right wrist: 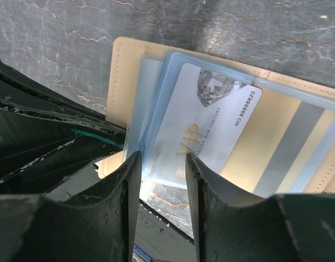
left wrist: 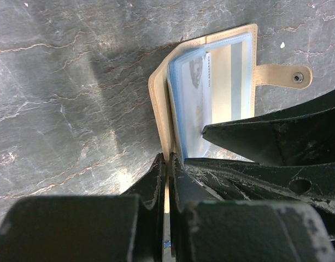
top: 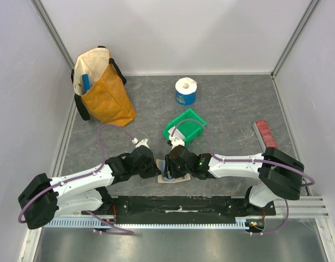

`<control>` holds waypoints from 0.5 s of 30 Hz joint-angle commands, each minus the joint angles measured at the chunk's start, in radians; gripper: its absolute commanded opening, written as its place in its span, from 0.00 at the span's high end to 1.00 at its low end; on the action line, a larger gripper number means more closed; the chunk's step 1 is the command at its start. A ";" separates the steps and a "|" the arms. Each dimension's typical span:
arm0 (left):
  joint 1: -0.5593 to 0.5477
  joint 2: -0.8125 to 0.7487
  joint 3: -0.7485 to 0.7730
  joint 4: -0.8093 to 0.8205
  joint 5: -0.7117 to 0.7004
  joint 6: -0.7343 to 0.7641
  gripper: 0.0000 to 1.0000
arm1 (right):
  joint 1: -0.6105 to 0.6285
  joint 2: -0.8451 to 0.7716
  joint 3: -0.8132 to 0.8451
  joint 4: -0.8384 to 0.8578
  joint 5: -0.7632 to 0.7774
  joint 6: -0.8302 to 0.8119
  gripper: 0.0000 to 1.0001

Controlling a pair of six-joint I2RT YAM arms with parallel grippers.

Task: Put the credit cards into the card holder
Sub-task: Turn over the card slot in the card holder.

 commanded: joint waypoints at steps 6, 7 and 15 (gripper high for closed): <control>0.001 -0.017 0.013 0.014 -0.025 -0.001 0.98 | 0.001 -0.053 0.060 -0.104 0.098 -0.041 0.56; 0.001 -0.015 0.013 0.014 -0.024 -0.001 0.98 | 0.001 -0.061 0.058 -0.100 0.093 -0.044 0.55; 0.001 -0.014 0.010 0.015 -0.022 0.001 0.98 | 0.001 -0.072 0.058 -0.114 0.116 -0.041 0.54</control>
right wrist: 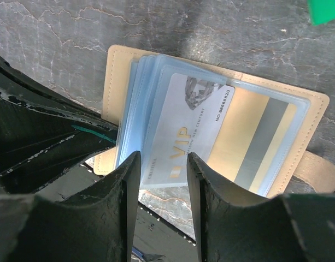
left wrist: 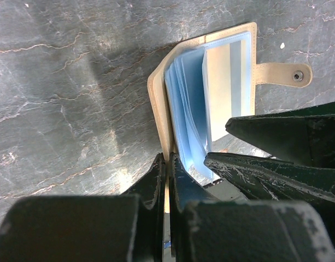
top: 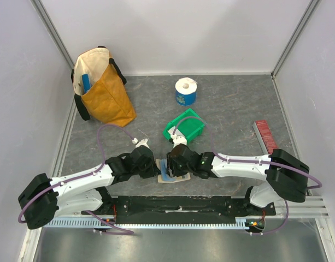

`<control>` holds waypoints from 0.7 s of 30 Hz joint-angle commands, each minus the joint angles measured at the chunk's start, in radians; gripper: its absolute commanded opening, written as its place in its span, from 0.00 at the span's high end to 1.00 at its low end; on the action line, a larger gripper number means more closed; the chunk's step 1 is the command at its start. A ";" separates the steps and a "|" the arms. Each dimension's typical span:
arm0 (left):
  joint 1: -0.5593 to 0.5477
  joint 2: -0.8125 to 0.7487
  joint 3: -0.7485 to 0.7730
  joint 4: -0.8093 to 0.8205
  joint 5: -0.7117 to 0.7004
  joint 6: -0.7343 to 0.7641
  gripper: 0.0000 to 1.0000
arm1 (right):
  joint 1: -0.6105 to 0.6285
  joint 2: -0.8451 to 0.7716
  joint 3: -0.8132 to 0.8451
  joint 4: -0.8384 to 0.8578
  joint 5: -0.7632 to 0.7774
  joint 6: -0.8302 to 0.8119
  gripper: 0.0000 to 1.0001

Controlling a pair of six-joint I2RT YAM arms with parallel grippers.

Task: Put the credit cards into the card holder
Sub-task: Turn over the card slot in the card holder.

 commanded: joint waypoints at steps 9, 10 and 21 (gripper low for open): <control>0.002 -0.015 0.012 0.017 -0.022 0.001 0.98 | 0.000 -0.013 0.045 -0.070 0.078 -0.015 0.54; 0.001 -0.018 0.010 0.017 -0.021 0.001 0.98 | 0.000 -0.019 0.045 -0.076 0.087 -0.015 0.54; 0.001 -0.009 0.010 0.018 -0.019 0.004 0.98 | 0.000 -0.064 0.041 -0.109 0.137 -0.009 0.53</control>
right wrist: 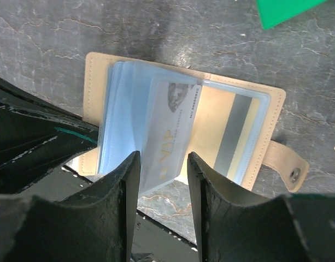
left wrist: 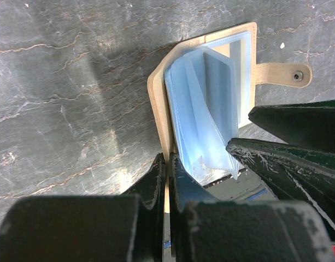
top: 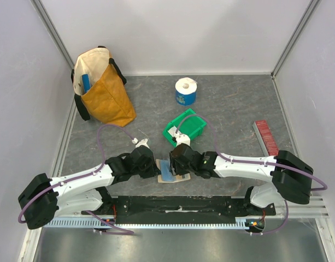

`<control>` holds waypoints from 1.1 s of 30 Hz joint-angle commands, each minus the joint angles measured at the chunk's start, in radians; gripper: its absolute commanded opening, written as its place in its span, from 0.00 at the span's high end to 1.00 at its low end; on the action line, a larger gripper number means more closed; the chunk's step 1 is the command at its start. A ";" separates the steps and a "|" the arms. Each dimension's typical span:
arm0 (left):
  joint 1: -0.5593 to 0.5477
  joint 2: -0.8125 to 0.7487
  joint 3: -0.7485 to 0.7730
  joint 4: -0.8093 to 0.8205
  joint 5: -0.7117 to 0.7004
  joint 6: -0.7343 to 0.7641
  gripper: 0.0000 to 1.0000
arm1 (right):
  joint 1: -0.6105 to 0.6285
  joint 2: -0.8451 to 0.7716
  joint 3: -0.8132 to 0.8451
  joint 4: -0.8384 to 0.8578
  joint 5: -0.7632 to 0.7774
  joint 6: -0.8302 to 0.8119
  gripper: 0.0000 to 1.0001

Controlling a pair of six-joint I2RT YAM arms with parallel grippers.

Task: Put the credit cards into the card holder
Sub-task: Turn over the card slot in the card holder.

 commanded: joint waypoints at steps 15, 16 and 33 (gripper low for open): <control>0.002 -0.009 0.001 0.018 -0.022 0.005 0.98 | 0.000 -0.029 0.037 -0.101 0.137 0.008 0.54; 0.001 -0.009 -0.001 0.018 -0.022 0.004 0.98 | -0.001 -0.032 0.036 -0.112 0.150 0.011 0.54; 0.004 0.047 -0.013 0.058 -0.079 -0.009 0.98 | -0.263 -0.170 0.105 -0.074 -0.013 -0.177 0.52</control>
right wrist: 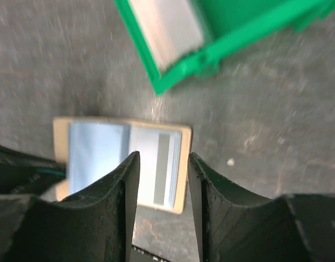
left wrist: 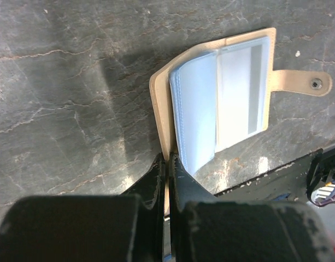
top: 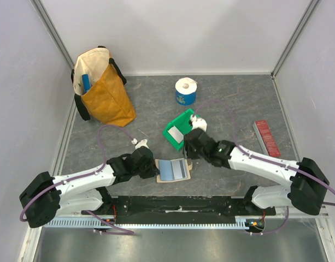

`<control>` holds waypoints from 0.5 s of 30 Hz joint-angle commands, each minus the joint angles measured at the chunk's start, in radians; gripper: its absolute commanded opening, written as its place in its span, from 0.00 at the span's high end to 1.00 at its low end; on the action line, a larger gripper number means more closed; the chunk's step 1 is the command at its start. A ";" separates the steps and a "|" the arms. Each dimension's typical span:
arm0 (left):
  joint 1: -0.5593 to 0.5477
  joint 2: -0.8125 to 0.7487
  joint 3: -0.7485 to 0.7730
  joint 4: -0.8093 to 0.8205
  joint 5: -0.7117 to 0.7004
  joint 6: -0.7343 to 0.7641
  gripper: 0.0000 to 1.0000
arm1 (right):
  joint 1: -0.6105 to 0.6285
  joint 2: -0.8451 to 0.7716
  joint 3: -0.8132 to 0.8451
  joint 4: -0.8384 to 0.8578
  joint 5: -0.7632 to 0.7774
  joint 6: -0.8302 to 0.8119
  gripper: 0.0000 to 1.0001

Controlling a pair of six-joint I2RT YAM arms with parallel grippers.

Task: Put the credit cards into the card holder
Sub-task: Turn over the card slot in the card holder, then pick up the credit card from the storage box.

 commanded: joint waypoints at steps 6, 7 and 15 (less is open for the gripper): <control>0.021 0.085 0.024 0.049 -0.064 -0.012 0.98 | -0.272 0.077 0.227 0.081 -0.275 -0.228 0.50; 0.022 0.086 0.027 0.045 -0.065 -0.009 0.98 | -0.283 0.097 0.239 0.080 -0.292 -0.232 0.50; 0.028 0.055 0.021 0.036 -0.073 0.004 0.98 | -0.318 0.212 0.301 0.091 -0.381 -0.261 0.48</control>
